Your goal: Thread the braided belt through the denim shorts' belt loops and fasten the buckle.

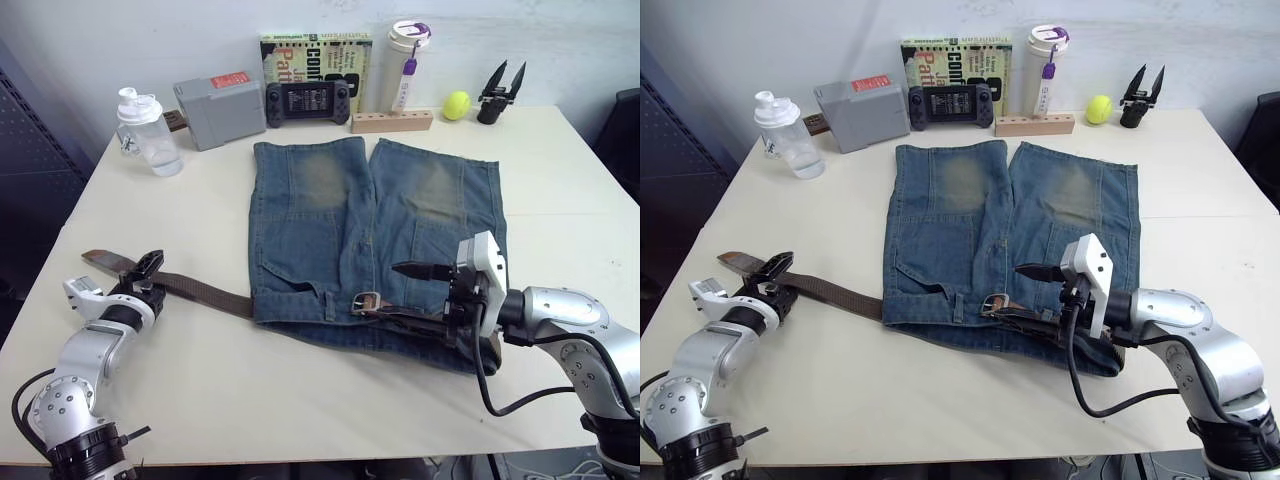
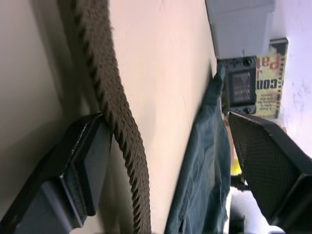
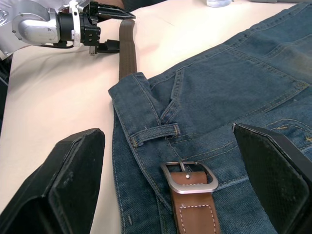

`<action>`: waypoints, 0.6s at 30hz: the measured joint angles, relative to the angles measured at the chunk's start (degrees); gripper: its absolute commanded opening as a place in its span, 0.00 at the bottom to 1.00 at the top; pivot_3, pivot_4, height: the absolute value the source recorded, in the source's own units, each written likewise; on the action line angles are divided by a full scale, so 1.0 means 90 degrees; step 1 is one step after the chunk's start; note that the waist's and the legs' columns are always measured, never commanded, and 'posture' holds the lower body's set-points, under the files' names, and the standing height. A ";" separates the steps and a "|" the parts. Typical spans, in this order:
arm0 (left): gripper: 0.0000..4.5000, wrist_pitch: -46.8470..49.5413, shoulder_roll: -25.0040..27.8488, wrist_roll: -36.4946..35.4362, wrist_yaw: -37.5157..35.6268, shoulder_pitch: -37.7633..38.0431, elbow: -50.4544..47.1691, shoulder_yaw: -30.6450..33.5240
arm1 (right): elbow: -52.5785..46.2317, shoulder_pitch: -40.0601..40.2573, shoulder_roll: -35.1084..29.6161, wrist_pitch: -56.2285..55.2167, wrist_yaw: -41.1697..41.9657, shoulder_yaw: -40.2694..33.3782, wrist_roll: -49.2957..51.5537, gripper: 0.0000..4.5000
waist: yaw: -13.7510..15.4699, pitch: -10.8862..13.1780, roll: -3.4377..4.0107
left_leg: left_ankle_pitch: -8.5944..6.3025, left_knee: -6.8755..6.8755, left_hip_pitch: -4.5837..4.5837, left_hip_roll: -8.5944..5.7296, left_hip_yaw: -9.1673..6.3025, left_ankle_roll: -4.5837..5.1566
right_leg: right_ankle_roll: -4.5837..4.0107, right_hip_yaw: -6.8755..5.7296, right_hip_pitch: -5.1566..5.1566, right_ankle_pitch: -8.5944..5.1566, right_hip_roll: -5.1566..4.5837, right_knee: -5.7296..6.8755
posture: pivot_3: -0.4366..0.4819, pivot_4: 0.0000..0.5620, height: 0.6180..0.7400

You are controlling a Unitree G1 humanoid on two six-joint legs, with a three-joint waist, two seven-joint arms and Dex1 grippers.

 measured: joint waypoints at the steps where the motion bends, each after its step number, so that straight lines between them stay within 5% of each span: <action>1: 0.25 -0.0013 0.0000 0.0027 0.0001 -0.0006 0.0020 -0.0001 | 0.0000 0.0000 0.0000 0.0000 -0.0010 0.0000 0.0000 1.00 | 0.0000 -0.0001 0.0001 | 0.0001 -0.0007 -0.0001 0.0000 0.0003 -0.0002 | 0.0000 0.0002 -0.0003 0.0000 0.0001 -0.0002 | 0.48 0.27 0.92; 4: 0.01 -0.0187 0.0029 0.0481 0.0136 -0.0277 0.0202 -0.0200 | -0.0111 0.0019 -0.0001 0.0031 -0.0142 -0.0103 0.0042 1.00 | 0.0024 0.0001 -0.0001 | 0.0002 -0.0007 -0.0007 -0.0001 0.0001 -0.0004 | 0.0000 0.0001 -0.0004 0.0000 0.0000 -0.0007 | 0.48 0.27 0.92; 13: 0.01 -0.0174 0.0132 0.1330 -0.0092 -0.0434 0.0191 -0.0472 | -0.0238 0.0178 -0.0016 0.0160 -0.0375 -0.0267 0.0180 1.00 | 0.0041 0.0004 -0.0008 | 0.0004 -0.0007 -0.0016 -0.0003 -0.0005 -0.0006 | 0.0000 -0.0009 -0.0004 0.0000 0.0000 -0.0010 | 0.48 0.27 0.92; 18: 0.01 -0.0444 0.1325 0.3672 -0.1760 -0.0267 -0.0963 -0.1716 | -0.0367 0.0192 -0.0072 0.0180 -0.0491 -0.0312 0.0237 1.00 | 0.0030 0.0059 -0.0099 | 0.0005 -0.0029 -0.0031 -0.0002 -0.0002 -0.0009 | 0.0000 -0.0012 -0.0016 0.0000 0.0007 -0.0035 | 0.48 0.27 0.92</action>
